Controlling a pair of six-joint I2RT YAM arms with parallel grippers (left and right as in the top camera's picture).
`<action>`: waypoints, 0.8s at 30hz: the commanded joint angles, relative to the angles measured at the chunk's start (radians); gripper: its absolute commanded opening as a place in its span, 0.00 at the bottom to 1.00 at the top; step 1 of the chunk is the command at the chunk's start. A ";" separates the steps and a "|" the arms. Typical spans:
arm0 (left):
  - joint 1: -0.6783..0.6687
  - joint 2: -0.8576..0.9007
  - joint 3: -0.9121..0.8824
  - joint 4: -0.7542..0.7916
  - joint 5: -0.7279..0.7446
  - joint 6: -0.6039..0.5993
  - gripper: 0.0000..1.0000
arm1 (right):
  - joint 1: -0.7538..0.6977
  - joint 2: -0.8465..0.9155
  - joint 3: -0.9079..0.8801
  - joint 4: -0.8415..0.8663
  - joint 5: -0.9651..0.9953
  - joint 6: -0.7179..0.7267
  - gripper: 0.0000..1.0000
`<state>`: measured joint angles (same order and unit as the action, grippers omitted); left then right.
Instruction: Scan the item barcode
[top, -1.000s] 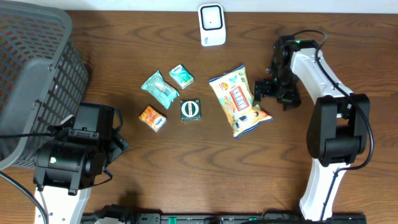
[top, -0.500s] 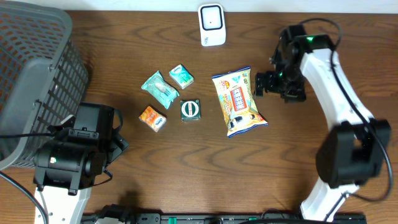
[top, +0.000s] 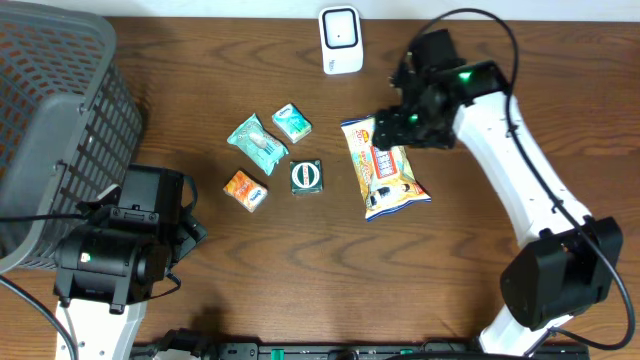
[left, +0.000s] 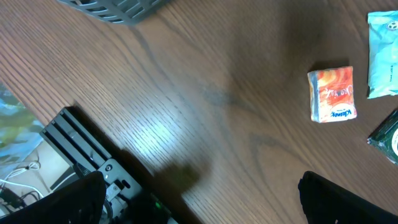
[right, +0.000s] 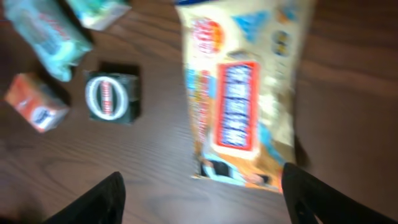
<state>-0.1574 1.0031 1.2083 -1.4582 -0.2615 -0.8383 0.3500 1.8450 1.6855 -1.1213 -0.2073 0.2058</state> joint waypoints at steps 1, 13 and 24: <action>0.004 -0.005 0.019 -0.003 -0.016 -0.009 0.97 | 0.064 0.003 0.002 0.030 -0.008 -0.002 0.68; 0.004 -0.005 0.019 -0.003 -0.016 -0.010 0.98 | 0.186 0.066 -0.068 0.084 0.048 0.038 0.36; 0.004 -0.005 0.019 -0.003 -0.016 -0.010 0.97 | 0.162 0.093 -0.302 0.111 0.228 0.157 0.34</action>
<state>-0.1574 1.0031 1.2083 -1.4586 -0.2615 -0.8383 0.5293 1.9343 1.4136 -1.0115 -0.0860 0.2863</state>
